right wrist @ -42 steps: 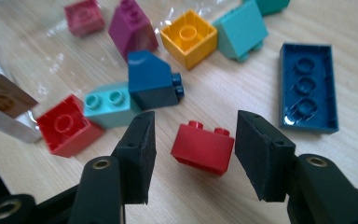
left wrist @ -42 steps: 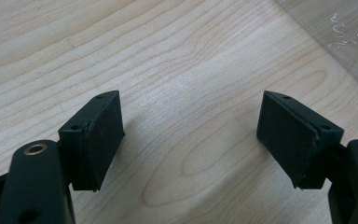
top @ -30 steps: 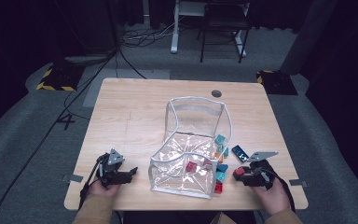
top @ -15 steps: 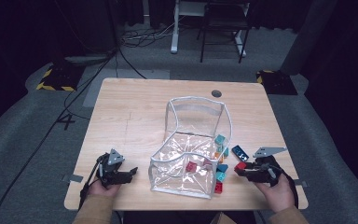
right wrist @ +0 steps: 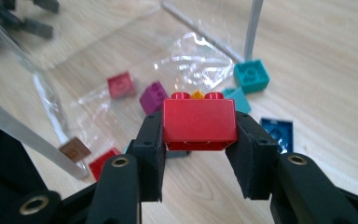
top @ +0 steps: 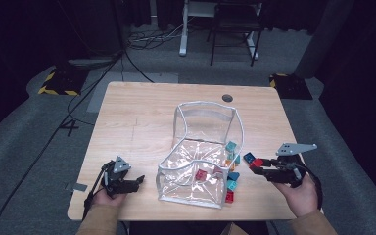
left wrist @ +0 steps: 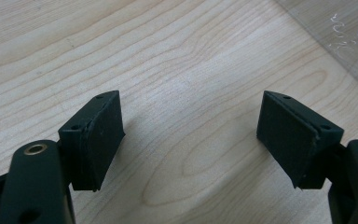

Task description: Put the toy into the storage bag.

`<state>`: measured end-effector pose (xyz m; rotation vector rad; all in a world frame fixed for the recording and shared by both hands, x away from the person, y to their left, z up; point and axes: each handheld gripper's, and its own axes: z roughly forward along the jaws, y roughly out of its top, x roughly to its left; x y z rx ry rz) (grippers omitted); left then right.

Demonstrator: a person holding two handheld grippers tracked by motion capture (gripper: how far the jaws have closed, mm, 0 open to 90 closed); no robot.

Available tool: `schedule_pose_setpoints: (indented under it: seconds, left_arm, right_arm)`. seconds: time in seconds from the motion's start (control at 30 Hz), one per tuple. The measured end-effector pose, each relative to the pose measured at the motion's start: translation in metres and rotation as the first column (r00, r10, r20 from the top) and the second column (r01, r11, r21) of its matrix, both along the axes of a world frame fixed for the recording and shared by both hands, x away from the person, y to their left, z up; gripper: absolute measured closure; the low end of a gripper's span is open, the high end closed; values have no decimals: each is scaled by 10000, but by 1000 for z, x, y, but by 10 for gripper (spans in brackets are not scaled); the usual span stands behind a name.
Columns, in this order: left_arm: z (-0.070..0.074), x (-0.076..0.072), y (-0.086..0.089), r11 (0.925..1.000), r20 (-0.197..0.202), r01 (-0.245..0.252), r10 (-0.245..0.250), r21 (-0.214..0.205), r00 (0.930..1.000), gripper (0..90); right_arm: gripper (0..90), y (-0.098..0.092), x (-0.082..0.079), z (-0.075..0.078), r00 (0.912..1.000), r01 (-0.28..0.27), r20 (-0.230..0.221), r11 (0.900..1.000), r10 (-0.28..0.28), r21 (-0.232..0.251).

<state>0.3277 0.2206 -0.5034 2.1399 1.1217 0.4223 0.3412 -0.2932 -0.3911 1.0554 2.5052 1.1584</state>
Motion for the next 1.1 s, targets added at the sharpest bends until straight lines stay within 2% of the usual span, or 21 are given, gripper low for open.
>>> schedule_pose_setpoints:
  seconds: [0.23,0.33,0.57,0.87,1.1]
  left_arm:
    - [0,0,0,10000,-3,3,-3,2,10000,229]
    - [0,0,0,10000,-2,3,-3,3,10000,229]
    - [0,0,0,10000,-9,2,-2,2,10000,229]
    - [0,0,0,10000,-5,3,-3,-2,10000,229]
    - [0,0,0,10000,0,-2,2,-8,10000,229]
  right_arm:
    - [581,-3,1,28,9987,-110,500,9988,85,482]
    - [581,-3,0,40,9966,-183,813,9974,126,699]
    - [582,-1,1,69,9917,-510,1231,9922,369,1134]
    - [582,9,7,108,9813,-1044,1745,9862,812,1285]
    - [581,27,17,127,9738,-1532,1900,9779,1249,1423]
